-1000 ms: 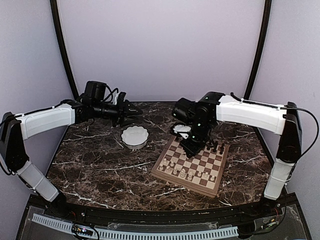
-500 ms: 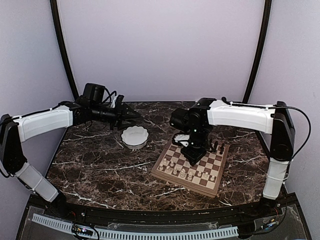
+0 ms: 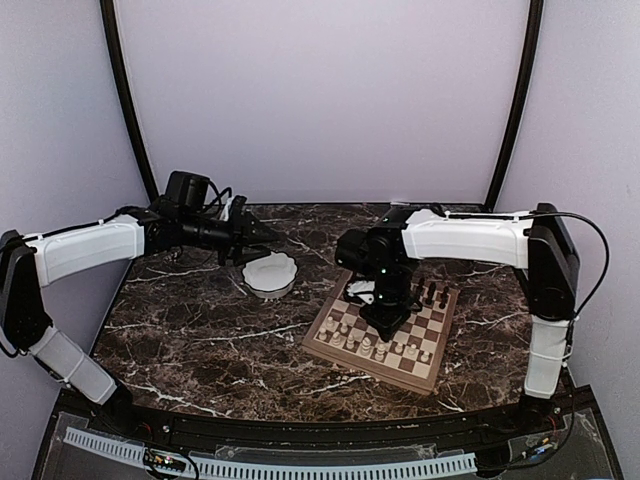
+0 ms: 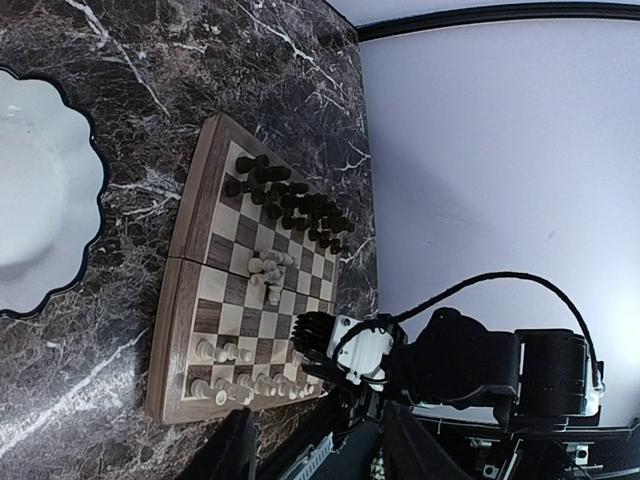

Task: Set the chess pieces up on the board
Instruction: Place the pawn at e2.

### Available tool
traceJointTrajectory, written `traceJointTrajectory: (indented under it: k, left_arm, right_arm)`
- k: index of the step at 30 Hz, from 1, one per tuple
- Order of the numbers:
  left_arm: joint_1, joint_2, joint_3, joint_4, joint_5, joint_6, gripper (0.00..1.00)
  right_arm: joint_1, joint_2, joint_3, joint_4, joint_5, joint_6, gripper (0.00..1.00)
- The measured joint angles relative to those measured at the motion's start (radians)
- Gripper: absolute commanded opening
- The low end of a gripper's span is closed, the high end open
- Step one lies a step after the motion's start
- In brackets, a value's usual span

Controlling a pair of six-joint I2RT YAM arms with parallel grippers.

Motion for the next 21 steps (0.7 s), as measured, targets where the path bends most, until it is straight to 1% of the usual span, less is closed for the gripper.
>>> traceJointTrajectory:
  k: [7,21]
  left_arm:
    - [0.0,-0.009,-0.006,0.001,0.0,-0.003,0.46]
    - [0.0,-0.008,-0.007,0.005,0.006,-0.01,0.46]
  right_arm:
    - [0.001,0.039,0.0,0.0,0.0,0.0,0.04]
    - [0.001,0.056,0.0,0.001,0.005,0.004,0.08]
